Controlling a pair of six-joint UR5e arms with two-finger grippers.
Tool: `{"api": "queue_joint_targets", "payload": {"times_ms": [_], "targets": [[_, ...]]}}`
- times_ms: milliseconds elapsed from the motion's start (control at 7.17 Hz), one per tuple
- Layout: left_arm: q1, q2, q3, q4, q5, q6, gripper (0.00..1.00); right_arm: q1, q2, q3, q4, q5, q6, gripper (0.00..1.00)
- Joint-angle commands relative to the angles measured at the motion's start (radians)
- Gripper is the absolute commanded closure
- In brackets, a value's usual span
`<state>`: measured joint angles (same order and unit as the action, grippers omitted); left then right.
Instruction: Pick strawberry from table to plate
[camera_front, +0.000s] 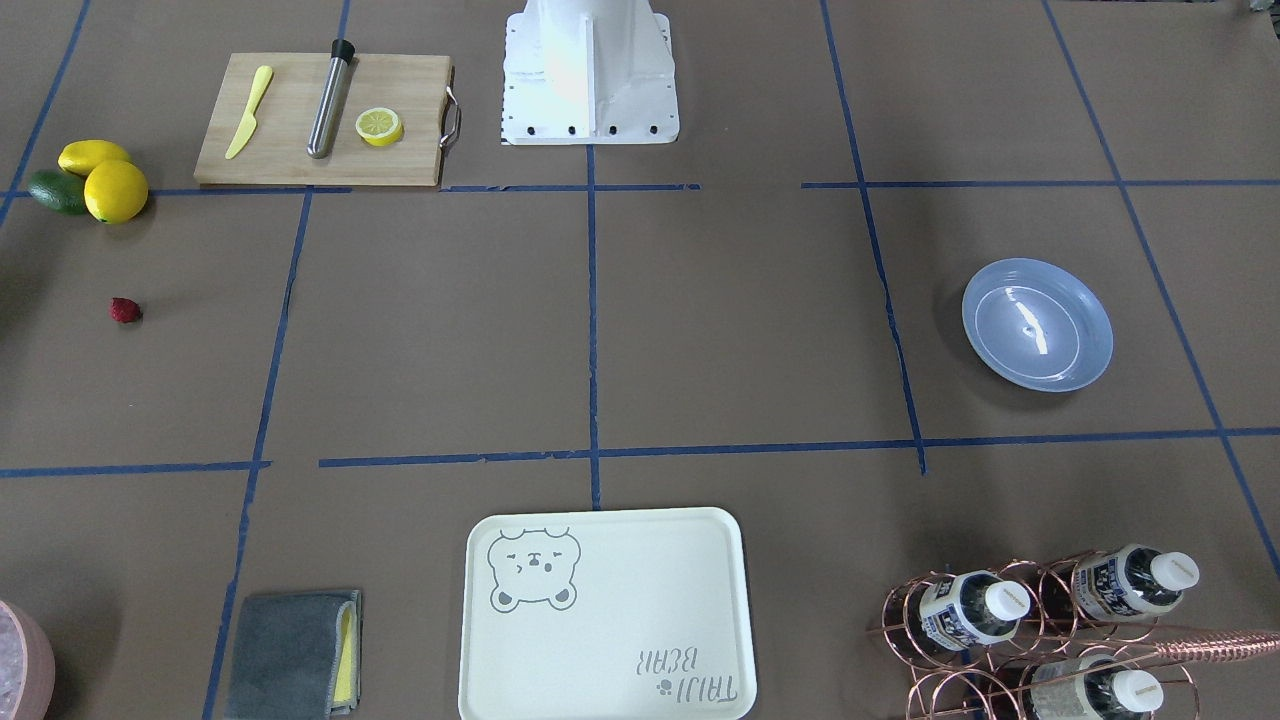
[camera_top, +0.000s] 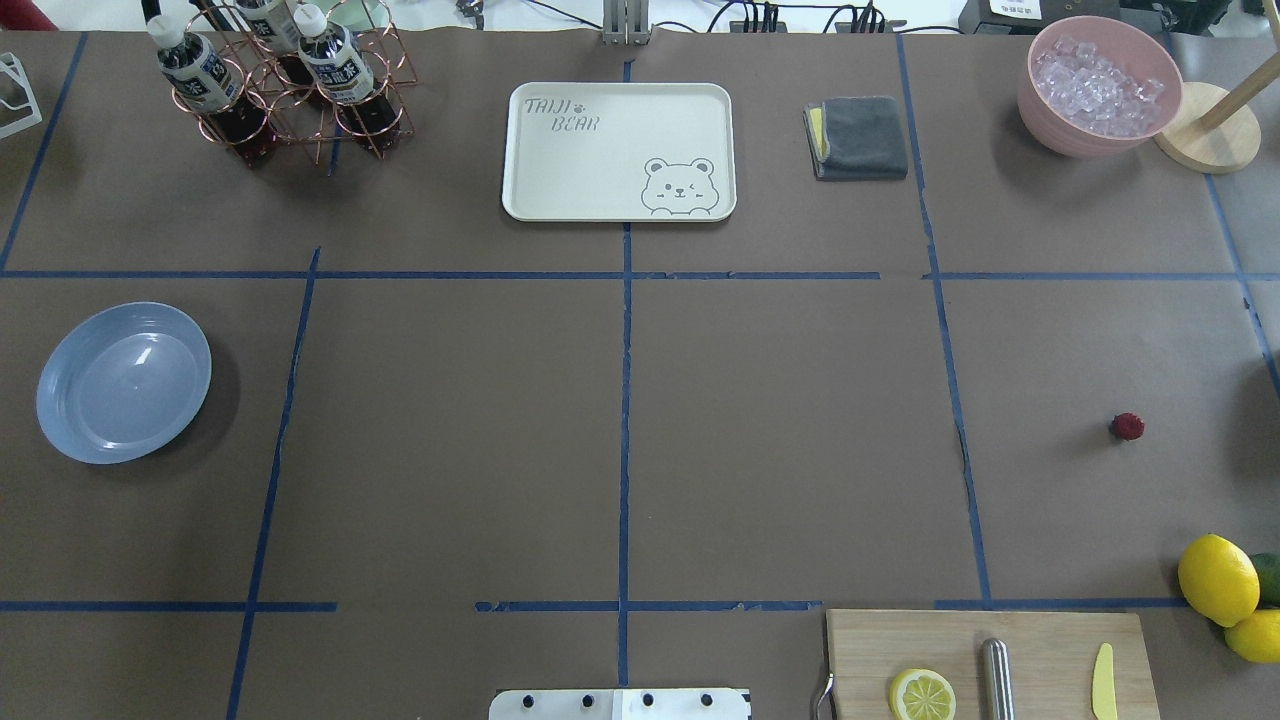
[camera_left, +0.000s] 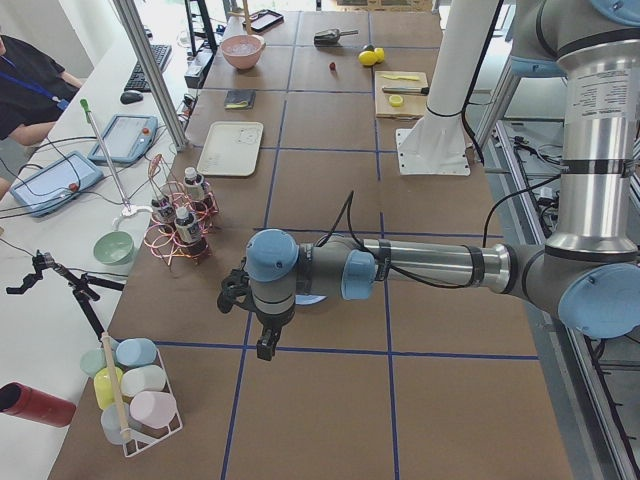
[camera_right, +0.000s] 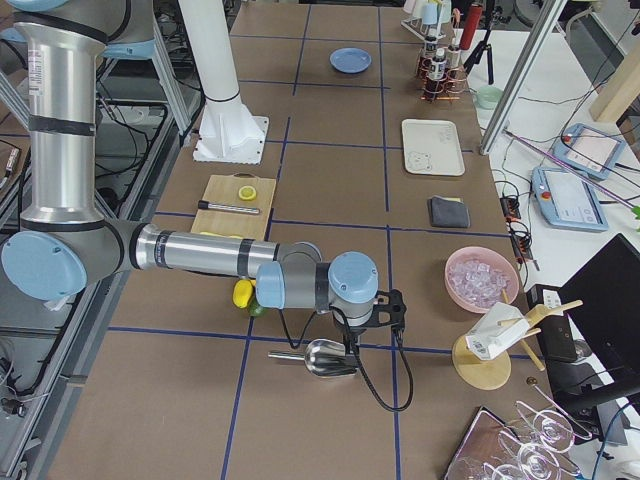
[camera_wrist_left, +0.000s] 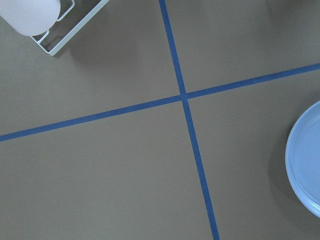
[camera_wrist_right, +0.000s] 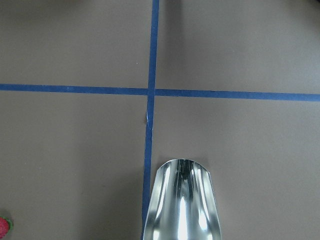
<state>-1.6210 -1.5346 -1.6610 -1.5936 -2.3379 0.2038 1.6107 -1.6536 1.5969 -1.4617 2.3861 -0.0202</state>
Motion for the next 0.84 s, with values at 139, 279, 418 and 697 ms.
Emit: {"api": "queue_joint_targets", "payload": {"times_ms": [139,279,418,697], "targets": [[0.0,-0.009,-0.022,-0.006,-0.008,0.003,0.0,0.0,0.0,0.002,0.001,0.004,0.002,0.0],[0.003,-0.045,-0.017,-0.029,-0.018,-0.001,0.0,0.0,0.001,0.005,0.004,0.005,0.002,0.0],[0.024,-0.108,-0.022,-0.025,0.032,-0.009,0.0,0.0,0.001,0.005,0.004,0.005,0.002,0.0],[0.067,-0.114,-0.01,-0.085,0.057,-0.006,0.0,-0.006,0.005,0.011,0.006,0.016,0.003,0.0]]}}
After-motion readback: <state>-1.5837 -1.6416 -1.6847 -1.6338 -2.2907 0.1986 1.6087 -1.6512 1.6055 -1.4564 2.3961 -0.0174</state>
